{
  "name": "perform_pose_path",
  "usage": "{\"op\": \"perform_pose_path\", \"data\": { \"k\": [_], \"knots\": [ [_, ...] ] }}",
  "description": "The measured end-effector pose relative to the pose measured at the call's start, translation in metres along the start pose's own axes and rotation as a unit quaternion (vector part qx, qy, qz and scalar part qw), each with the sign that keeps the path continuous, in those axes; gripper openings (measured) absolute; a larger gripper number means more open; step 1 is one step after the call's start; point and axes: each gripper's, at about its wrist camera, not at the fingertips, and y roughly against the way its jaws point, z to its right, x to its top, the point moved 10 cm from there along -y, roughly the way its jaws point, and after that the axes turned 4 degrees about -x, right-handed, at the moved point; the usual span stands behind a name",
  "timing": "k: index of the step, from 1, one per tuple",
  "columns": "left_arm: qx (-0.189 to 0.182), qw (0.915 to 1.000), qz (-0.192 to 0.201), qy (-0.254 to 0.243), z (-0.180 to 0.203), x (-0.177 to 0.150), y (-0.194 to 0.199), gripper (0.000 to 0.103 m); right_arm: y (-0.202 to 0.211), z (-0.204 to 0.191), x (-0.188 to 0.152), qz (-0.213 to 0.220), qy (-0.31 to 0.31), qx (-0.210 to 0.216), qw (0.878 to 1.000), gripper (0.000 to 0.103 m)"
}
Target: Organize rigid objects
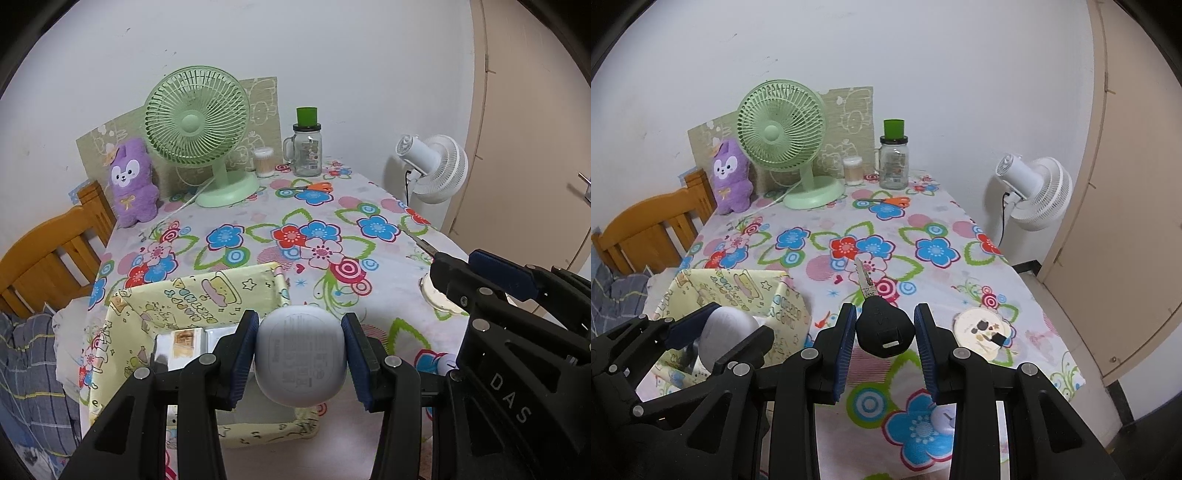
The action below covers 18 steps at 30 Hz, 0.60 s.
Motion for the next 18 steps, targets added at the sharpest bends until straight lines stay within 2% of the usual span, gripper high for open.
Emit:
{"op": "perform_pose_path", "data": {
  "k": [18],
  "knots": [
    [0.006, 0.9999, -0.008, 0.013, -0.044, -0.008, -0.002, 0.047, -0.01, -0.056, 0.006, -0.009, 0.027, 0.021, 0.999, 0.035]
  ]
}}
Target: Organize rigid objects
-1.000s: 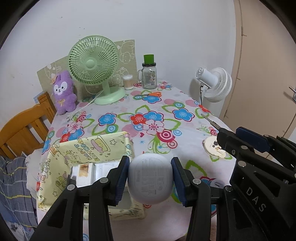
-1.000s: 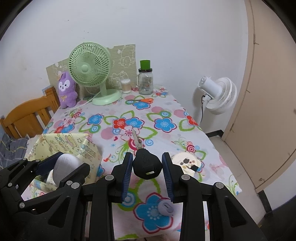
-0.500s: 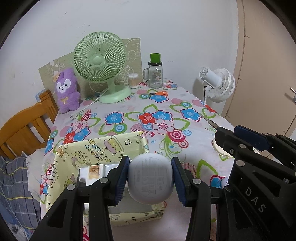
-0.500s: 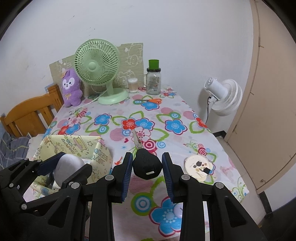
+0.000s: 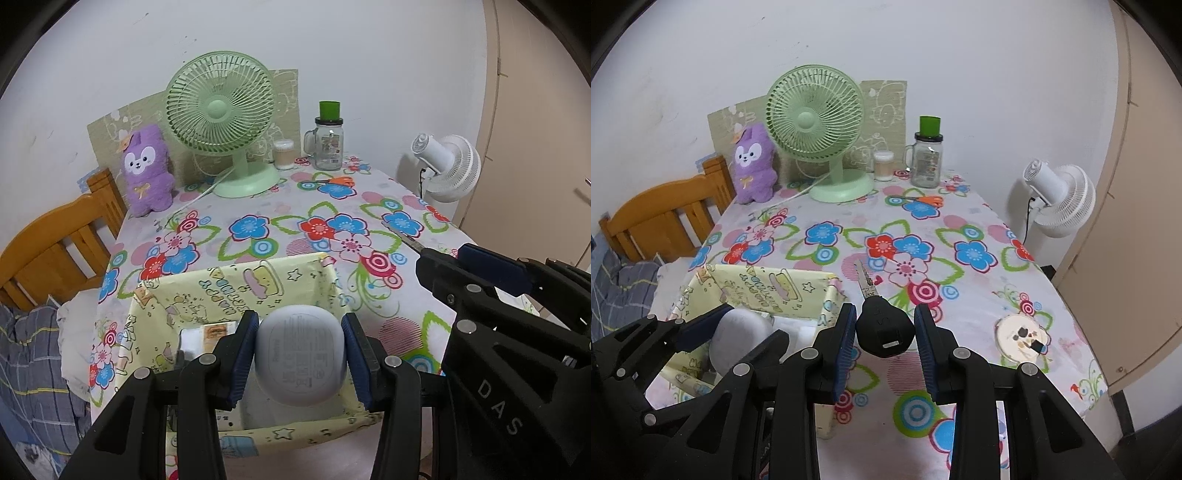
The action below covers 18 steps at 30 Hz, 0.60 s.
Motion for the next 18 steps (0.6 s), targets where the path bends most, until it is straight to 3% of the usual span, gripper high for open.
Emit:
{"op": "perform_pose_path", "data": {
  "k": [18],
  "knots": [
    [0.003, 0.9993, -0.034, 0.019, -0.038, -0.018, -0.025, 0.047, -0.029, -0.048, -0.006, -0.03, 0.02, 0.02, 0.999, 0.035]
  ]
}}
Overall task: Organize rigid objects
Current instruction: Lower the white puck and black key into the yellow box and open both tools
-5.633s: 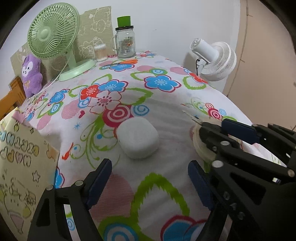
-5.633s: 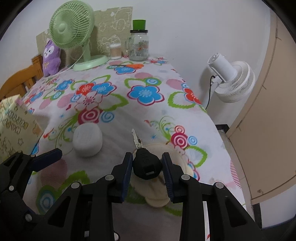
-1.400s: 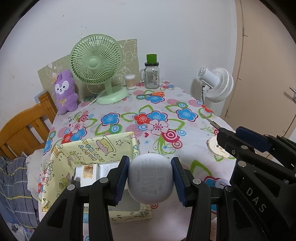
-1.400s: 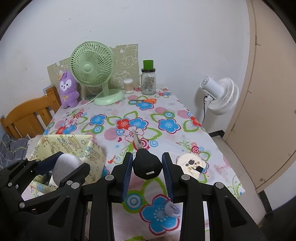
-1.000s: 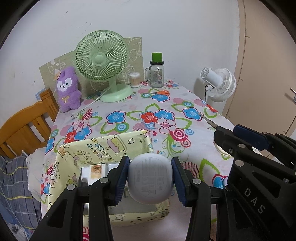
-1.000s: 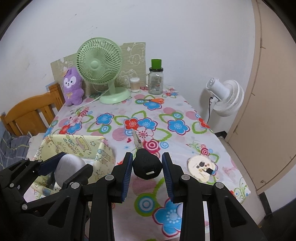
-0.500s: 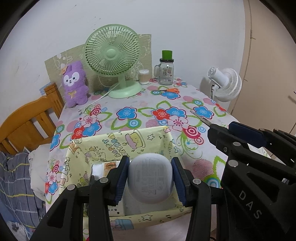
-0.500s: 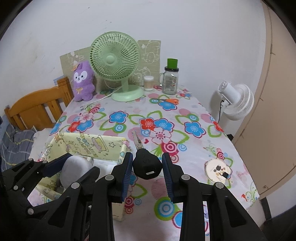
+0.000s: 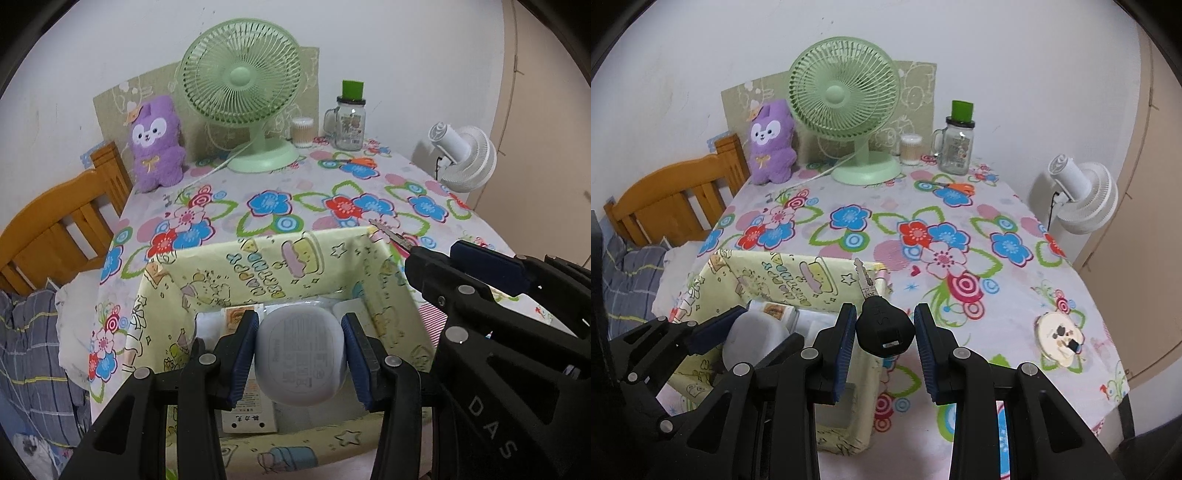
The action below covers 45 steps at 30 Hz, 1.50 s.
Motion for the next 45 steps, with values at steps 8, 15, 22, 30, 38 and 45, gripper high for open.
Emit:
{"op": "perform_pose_path", "data": {
  "k": [8, 15, 22, 30, 38, 45],
  "knots": [
    [0.004, 0.9997, -0.021, 0.013, -0.016, -0.007, -0.016, 0.047, -0.019, -0.016, 0.0, -0.016, 0.01, 0.015, 1.0, 0.036],
    [0.003, 0.9989, -0.039, 0.025, -0.026, -0.014, -0.03, 0.047, -0.033, -0.026, -0.001, -0.028, 0.019, 0.023, 0.999, 0.036],
    [0.0, 0.9977, -0.057, 0.036, -0.034, -0.021, -0.041, 0.048, -0.039, -0.034, 0.003, -0.027, 0.028, 0.024, 0.999, 0.036],
    [0.003, 0.9971, -0.063, 0.043, -0.04, -0.026, -0.044, 0.051, -0.05, -0.042, -0.004, -0.049, 0.027, 0.037, 0.998, 0.036],
    [-0.013, 0.9963, -0.065, 0.055, -0.038, -0.027, -0.04, 0.067, -0.049, -0.046, -0.01, -0.063, 0.022, 0.059, 0.996, 0.04],
    [-0.023, 0.9967, -0.047, 0.061, -0.031, -0.022, -0.024, 0.079, -0.032, -0.043, -0.009, -0.049, 0.012, 0.07, 0.996, 0.058]
  ]
}}
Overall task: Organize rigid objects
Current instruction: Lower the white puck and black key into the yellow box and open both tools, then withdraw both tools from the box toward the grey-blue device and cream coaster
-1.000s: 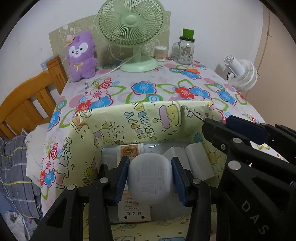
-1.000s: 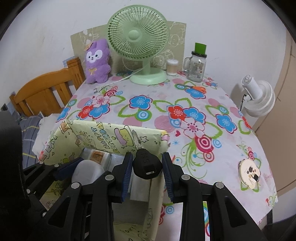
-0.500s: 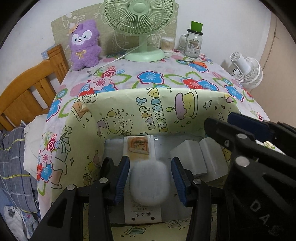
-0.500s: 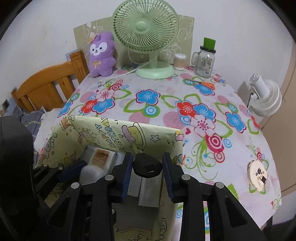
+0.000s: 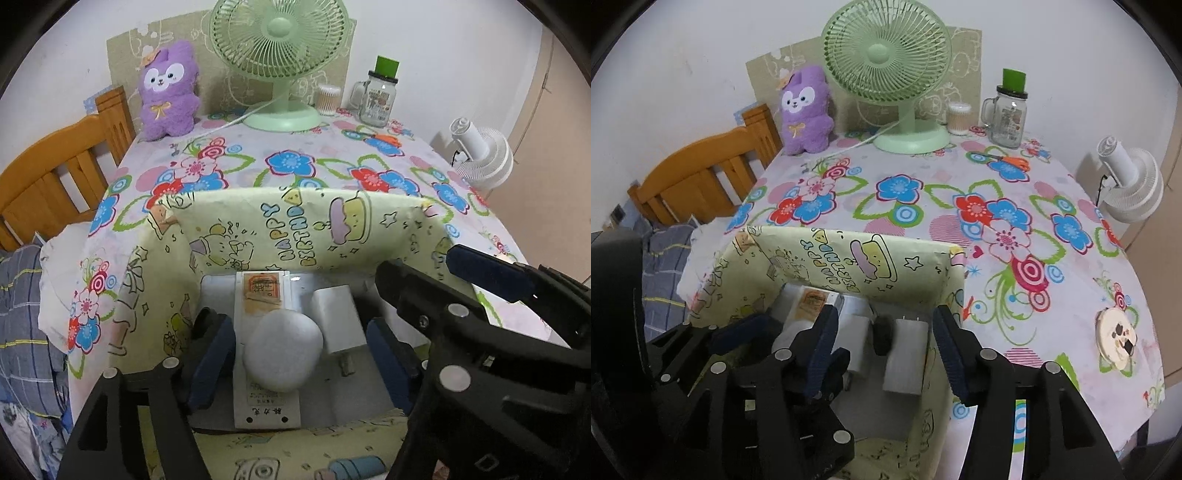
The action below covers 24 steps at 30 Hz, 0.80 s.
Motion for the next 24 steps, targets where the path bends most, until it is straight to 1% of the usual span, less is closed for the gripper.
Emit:
{"op": "perform_pose_path", "data": {
  "k": [2, 4, 5, 10, 17, 20, 22, 24],
  "knots": [
    [0.008, 0.9999, 0.008, -0.001, 0.0, 0.001, 0.006, 0.082, 0.005, 0.0, 0.0, 0.005, 0.003, -0.002, 1.0, 0.06],
    [0.01, 0.9999, 0.013, -0.001, 0.001, 0.002, 0.011, 0.084, 0.01, -0.001, 0.0, 0.01, 0.006, -0.005, 1.0, 0.068],
    [0.012, 0.9998, 0.016, -0.002, 0.001, 0.002, 0.013, 0.085, 0.012, 0.0, 0.0, 0.012, 0.008, -0.006, 1.0, 0.07],
    [0.019, 0.9994, 0.029, -0.005, 0.004, 0.005, 0.024, 0.09, 0.024, 0.001, 0.0, 0.025, 0.013, -0.008, 1.0, 0.074],
    [0.023, 0.9988, 0.041, -0.014, 0.015, 0.005, 0.036, 0.091, 0.037, 0.01, -0.002, 0.034, 0.01, -0.014, 0.999, 0.082],
    [0.027, 0.9983, 0.048, -0.021, 0.021, 0.006, 0.042, 0.093, 0.043, 0.014, -0.002, 0.039, 0.009, -0.02, 0.999, 0.084],
    [0.032, 0.9979, 0.051, -0.025, 0.024, 0.006, 0.045, 0.097, 0.048, 0.017, -0.003, 0.043, 0.009, -0.024, 0.999, 0.085],
    [0.032, 0.9976, 0.054, -0.028, 0.028, 0.006, 0.048, 0.097, 0.051, 0.02, -0.003, 0.047, 0.008, -0.028, 0.999, 0.086]
  ]
}}
